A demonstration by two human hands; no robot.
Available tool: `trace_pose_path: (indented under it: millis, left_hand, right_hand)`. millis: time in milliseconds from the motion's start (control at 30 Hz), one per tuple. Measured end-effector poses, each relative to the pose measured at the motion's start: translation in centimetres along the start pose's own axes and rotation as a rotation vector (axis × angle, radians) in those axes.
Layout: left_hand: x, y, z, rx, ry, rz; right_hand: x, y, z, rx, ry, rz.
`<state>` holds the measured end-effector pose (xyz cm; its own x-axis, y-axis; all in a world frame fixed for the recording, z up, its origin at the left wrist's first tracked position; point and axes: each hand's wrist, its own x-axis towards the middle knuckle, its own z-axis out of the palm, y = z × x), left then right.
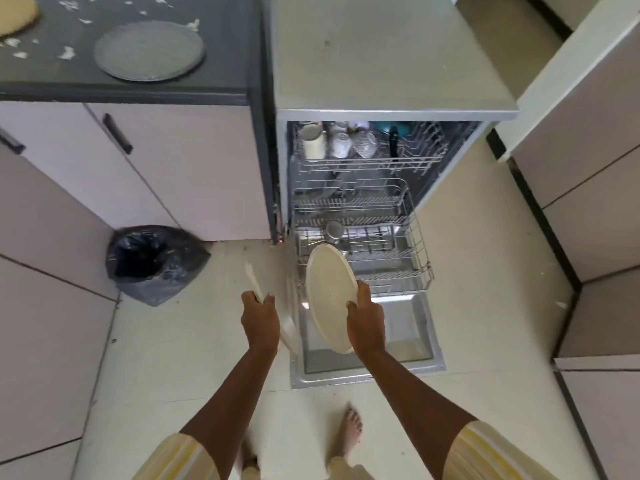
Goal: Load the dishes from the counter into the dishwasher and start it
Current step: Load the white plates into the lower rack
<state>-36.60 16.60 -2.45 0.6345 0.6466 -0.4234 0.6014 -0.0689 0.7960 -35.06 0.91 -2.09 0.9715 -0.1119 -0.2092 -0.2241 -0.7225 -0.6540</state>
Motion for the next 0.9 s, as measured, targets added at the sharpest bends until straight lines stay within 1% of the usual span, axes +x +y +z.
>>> trace_pose_path:
  millis: [67, 133, 300, 433, 533, 767, 833, 900]
  left_hand:
    - [-0.8, 0.3, 3.5, -0.038, -0.024, -0.092]
    - [-1.3, 0.7, 6.7, -0.077, -0.056, -0.137]
    - [-1.5, 1.8, 12.4, -0.136, -0.121, -0.2]
    - [0.2, 3.6, 16.7, -0.229, -0.169, -0.228]
    - [2.5, 4.6, 20.6, -0.204, -0.195, -0.208]
    - [7.2, 5.2, 29.5, -0.148, -0.181, -0.139]
    - [8.6, 5.3, 32.2, -0.095, -0.184, -0.092]
    - [10.3, 5.5, 35.0, -0.072, -0.193, -0.039]
  right_hand:
    - [1.6, 2.6, -1.9, 0.004, -0.002, 0.033]
    - [3.4, 4.8, -3.6, 0.007, 0.015, 0.067]
    - [8.1, 8.3, -5.9, 0.03, 0.086, 0.194]
    - [12.5, 10.0, -6.9, 0.065, 0.141, 0.257]
    - [16.6, 11.5, -7.6, 0.09, 0.19, 0.303]
    - [27.0, 16.5, -9.6, 0.115, 0.294, 0.395]
    - [30.4, 18.1, -9.9, 0.127, 0.294, 0.378]
    - [34.2, 19.7, -9.7, 0.11, 0.258, 0.323]
